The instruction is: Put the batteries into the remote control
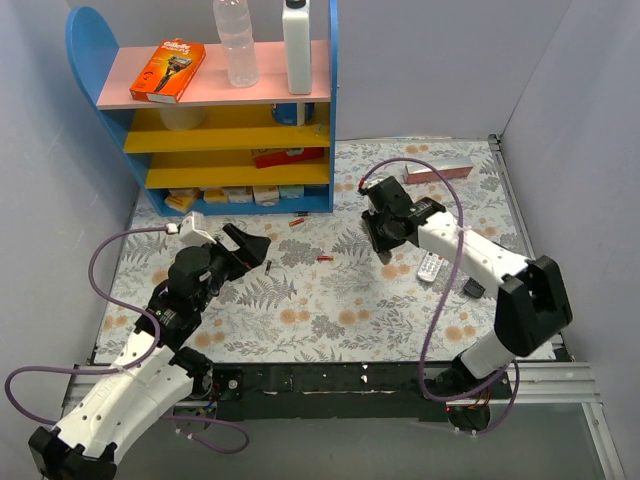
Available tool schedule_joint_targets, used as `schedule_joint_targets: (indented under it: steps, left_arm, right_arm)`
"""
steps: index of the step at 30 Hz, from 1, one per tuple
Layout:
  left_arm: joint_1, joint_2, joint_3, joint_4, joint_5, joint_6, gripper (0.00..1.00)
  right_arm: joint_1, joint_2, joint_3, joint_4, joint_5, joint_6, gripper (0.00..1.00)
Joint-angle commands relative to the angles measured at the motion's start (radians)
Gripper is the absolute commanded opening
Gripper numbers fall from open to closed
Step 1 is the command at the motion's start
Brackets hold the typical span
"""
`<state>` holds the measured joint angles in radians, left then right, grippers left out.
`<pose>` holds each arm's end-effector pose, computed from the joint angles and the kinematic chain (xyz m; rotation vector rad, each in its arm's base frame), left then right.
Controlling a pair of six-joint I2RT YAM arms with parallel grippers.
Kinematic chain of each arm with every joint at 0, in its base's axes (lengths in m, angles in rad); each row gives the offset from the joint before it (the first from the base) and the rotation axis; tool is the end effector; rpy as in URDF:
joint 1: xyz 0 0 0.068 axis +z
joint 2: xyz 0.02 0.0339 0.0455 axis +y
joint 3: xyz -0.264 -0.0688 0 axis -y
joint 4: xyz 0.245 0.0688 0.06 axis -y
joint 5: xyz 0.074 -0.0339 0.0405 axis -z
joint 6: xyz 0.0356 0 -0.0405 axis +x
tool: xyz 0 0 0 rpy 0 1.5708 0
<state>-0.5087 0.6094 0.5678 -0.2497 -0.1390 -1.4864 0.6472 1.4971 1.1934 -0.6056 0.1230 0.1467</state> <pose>0.1382 -0.0714 0.2830 -1.0583 1.7630 -1.2063 0.2575 0.1891 0.2745 -0.5632 2.4152 0.1883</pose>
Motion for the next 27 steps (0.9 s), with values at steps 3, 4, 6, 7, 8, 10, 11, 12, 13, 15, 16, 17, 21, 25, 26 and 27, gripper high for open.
schedule_joint_targets:
  steps: [3, 4, 6, 7, 8, 10, 11, 12, 13, 15, 16, 17, 21, 25, 26, 27]
  left_arm:
    - [0.001, -0.016, 0.076, -0.233, -0.204, 0.031, 0.98]
    - [0.001, -0.017, 0.084, -0.241, -0.209, 0.034, 0.98]
    - [0.001, -0.022, 0.089, -0.259, -0.215, 0.035, 0.98]
    - [0.001, -0.026, 0.089, -0.264, -0.227, 0.035, 0.98]
    - [0.001, -0.031, 0.086, -0.266, -0.231, 0.035, 0.98]
    - [0.001, -0.039, 0.080, -0.269, -0.237, 0.035, 0.98]
    - [0.001, -0.040, 0.075, -0.266, -0.240, 0.037, 0.98]
    - [0.001, -0.040, 0.073, -0.264, -0.238, 0.038, 0.98]
    - [0.001, -0.037, 0.075, -0.261, -0.237, 0.043, 0.98]
    - [0.001, -0.033, 0.075, -0.254, -0.228, 0.051, 0.98]
    - [0.001, -0.027, 0.076, -0.252, -0.225, 0.057, 0.98]
    - [0.001, -0.019, 0.079, -0.247, -0.223, 0.060, 0.98]
    - [0.001, -0.002, 0.081, -0.237, -0.220, 0.069, 0.98]
    - [0.001, 0.003, 0.075, -0.218, -0.215, 0.066, 0.98]
    - [0.001, 0.003, 0.073, -0.215, -0.217, 0.055, 0.98]
    - [0.001, 0.000, 0.072, -0.211, -0.218, 0.052, 0.98]
  right_arm:
    - [-0.107, 0.231, 0.122, -0.103, 0.462, 0.007, 0.01]
    - [-0.112, 0.261, 0.133, -0.108, 0.496, 0.013, 0.01]
    - [-0.122, 0.319, 0.161, -0.126, 0.585, 0.047, 0.01]
    - [-0.124, 0.369, 0.175, -0.128, 0.607, 0.056, 0.01]
    - [-0.126, 0.394, 0.182, -0.129, 0.621, 0.062, 0.01]
    - [-0.129, 0.463, 0.213, -0.132, 0.626, 0.088, 0.01]
    - [-0.127, 0.485, 0.225, -0.143, 0.621, 0.099, 0.01]
    - [-0.127, 0.520, 0.236, -0.145, 0.609, 0.120, 0.01]
    - [-0.127, 0.532, 0.244, -0.148, 0.598, 0.123, 0.01]
    - [-0.126, 0.564, 0.262, -0.155, 0.575, 0.145, 0.04]
    - [-0.124, 0.568, 0.262, -0.152, 0.566, 0.145, 0.11]
    - [-0.120, 0.568, 0.258, -0.146, 0.555, 0.145, 0.17]
    - [-0.098, 0.559, 0.245, -0.134, 0.501, 0.146, 0.39]
    - [-0.080, 0.529, 0.239, -0.115, 0.422, 0.145, 0.53]
    - [-0.074, 0.523, 0.239, -0.109, 0.382, 0.142, 0.54]
    - [-0.070, 0.506, 0.239, -0.102, 0.365, 0.140, 0.56]
